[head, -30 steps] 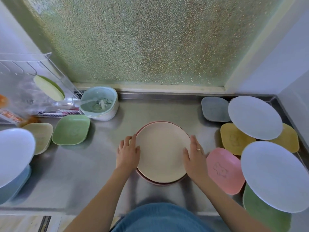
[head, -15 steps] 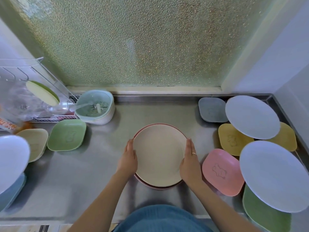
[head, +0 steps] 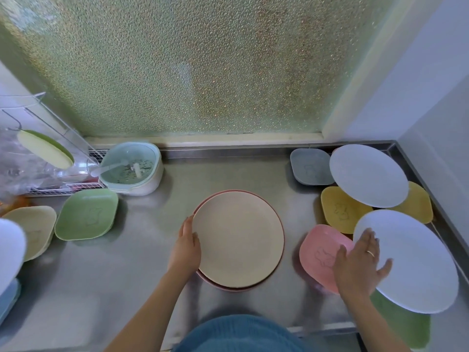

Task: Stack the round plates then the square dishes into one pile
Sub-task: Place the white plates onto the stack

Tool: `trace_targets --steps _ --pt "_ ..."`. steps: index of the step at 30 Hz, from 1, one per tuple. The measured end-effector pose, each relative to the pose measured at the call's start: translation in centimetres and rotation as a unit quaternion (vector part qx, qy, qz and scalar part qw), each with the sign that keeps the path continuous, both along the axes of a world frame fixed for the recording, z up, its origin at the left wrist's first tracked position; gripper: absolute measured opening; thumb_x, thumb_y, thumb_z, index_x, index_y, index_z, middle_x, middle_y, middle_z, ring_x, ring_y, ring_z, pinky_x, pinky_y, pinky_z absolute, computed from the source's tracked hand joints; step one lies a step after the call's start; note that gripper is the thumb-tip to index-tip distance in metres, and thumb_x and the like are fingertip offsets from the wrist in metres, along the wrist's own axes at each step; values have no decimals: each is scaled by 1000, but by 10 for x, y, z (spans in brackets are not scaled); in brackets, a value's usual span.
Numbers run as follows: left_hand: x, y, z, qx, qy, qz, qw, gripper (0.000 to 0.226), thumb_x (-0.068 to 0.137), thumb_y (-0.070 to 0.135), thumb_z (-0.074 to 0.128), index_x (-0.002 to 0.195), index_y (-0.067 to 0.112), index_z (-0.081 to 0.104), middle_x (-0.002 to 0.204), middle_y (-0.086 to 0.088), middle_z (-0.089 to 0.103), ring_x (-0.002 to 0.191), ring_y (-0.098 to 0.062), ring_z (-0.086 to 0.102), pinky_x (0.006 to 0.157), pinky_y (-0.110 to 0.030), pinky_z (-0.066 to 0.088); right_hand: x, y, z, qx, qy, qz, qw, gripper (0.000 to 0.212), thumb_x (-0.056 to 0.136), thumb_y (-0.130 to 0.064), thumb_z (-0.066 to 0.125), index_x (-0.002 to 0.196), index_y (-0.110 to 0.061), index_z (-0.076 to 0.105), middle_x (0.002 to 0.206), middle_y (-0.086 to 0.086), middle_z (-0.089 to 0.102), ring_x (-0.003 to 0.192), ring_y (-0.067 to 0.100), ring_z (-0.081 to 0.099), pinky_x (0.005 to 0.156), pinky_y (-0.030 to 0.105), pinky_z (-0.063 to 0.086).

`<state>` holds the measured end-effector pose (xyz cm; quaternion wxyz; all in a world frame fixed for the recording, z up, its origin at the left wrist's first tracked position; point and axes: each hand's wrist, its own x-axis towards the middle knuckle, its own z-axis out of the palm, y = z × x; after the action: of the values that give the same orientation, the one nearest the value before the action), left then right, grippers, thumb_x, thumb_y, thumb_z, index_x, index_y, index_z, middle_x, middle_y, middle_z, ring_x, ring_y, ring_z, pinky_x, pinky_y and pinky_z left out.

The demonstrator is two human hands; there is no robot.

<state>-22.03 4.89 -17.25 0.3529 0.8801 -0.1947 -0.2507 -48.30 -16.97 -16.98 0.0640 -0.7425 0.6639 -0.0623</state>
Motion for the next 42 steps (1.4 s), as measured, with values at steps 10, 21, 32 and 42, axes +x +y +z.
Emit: trace_targets --steps 10,21,32,42 --pt "0 1 1 10 -11 -9 1000 51 95 5 34 145 13 24 148 -12 33 120 -36 49 95 -36 39 -20 -1 -6 51 33 -15 998 61 86 7 41 144 -10 32 151 7 33 141 26 26 109 46 31" --pt "4 3 2 10 -14 -37 999 51 94 3 35 144 11 25 147 -15 34 121 -37 47 96 -35 38 -14 17 1 -7 -22 -14 1000 59 83 12 44 135 -15 48 137 6 52 134 27 40 100 46 39" --pt "8 5 -1 8 -17 -58 998 53 94 2 36 145 9 23 148 -17 31 121 -42 47 97 -40 39 6 72 7 -93 -59 119 987 69 65 19 65 125 -14 58 118 7 67 123 35 51 93 47 46" --pt "18 8 -6 5 -23 -93 995 53 94 6 36 145 12 23 146 -18 34 121 -41 47 99 -42 39 72 141 8 -248 -127 354 893 44 102 -19 24 115 -22 66 118 -8 66 114 25 60 94 35 48"
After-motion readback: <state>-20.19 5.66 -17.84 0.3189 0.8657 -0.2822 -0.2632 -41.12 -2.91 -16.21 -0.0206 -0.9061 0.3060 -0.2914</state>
